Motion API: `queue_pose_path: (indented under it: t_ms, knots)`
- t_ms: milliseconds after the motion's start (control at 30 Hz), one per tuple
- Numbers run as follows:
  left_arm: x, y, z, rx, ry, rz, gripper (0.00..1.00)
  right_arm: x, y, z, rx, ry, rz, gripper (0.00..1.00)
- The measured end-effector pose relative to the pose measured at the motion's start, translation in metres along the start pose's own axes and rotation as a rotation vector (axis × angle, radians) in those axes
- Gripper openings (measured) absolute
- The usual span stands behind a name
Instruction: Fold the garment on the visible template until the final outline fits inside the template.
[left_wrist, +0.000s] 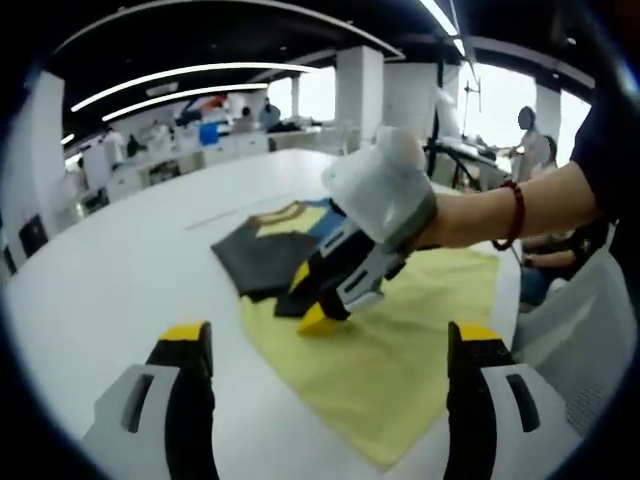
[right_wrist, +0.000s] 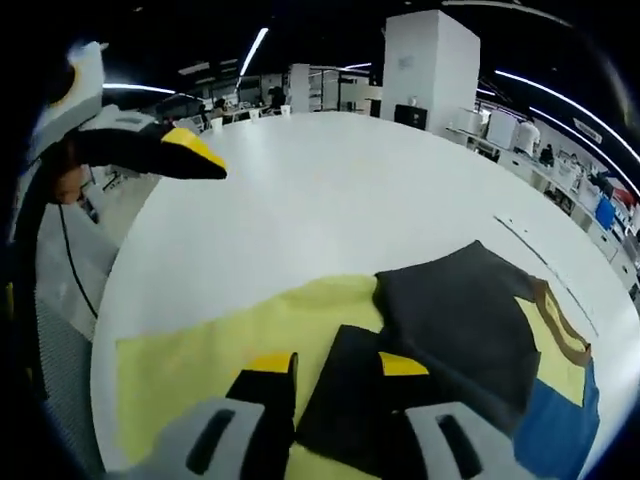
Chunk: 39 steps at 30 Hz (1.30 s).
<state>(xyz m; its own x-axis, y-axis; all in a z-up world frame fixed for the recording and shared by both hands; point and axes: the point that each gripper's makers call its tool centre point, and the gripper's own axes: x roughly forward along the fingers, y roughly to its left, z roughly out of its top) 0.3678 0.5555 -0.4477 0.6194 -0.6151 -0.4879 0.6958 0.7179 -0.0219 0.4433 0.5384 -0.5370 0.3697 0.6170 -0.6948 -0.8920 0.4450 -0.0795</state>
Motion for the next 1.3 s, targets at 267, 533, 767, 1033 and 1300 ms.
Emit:
queue_pose_path:
  t_ms: [267, 533, 767, 1033, 1300]
  knots:
    - [0.001, -0.002, -0.003, 0.001, 0.013, -0.005, 0.92, 0.001, -0.003, 0.001, -0.018, 0.003, -0.029, 0.11]
    - [0.001, -0.003, -0.007, -0.006, 0.025, -0.003, 0.92, 0.001, -0.01, 0.001, 0.025, 0.001, -0.051, 0.03]
    - [0.0, -0.004, -0.009, -0.02, 0.031, -0.006, 0.91, -0.006, -0.014, 0.005, 0.091, -0.029, -0.049, 0.0]
    - [-0.002, -0.005, -0.005, -0.036, 0.011, -0.009, 0.91, -0.025, -0.026, 0.017, 0.201, -0.105, -0.069, 0.0]
    - [-0.003, -0.008, -0.005, -0.024, 0.02, -0.007, 0.91, -0.045, -0.041, 0.02, 0.287, -0.148, -0.106, 0.0]
